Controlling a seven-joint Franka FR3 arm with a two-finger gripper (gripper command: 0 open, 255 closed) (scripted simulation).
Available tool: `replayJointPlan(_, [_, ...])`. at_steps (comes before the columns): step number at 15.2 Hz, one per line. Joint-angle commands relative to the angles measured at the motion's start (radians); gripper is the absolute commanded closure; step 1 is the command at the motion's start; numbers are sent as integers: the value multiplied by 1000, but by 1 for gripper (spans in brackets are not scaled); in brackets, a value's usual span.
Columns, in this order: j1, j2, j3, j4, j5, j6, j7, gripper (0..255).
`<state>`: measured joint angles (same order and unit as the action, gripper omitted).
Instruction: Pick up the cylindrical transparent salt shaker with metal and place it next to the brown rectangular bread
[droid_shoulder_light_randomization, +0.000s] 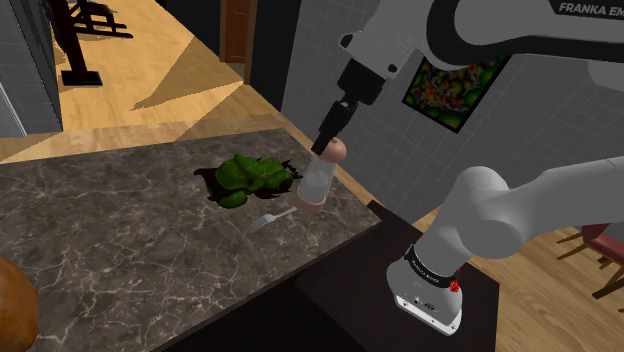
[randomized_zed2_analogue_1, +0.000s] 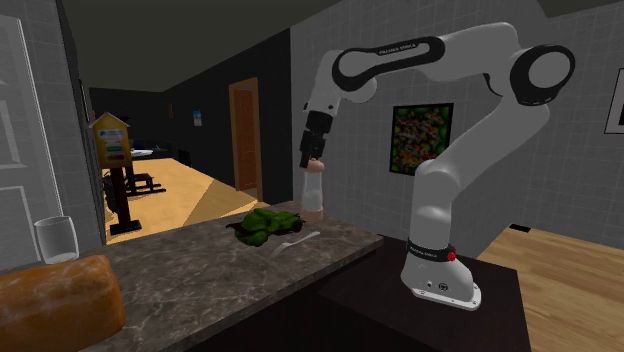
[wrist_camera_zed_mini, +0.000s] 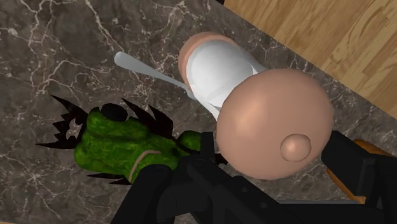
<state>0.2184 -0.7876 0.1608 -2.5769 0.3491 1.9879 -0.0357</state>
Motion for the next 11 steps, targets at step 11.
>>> replayJointPlan(11, [-11,13,-20,166,-29,-150,32,255])
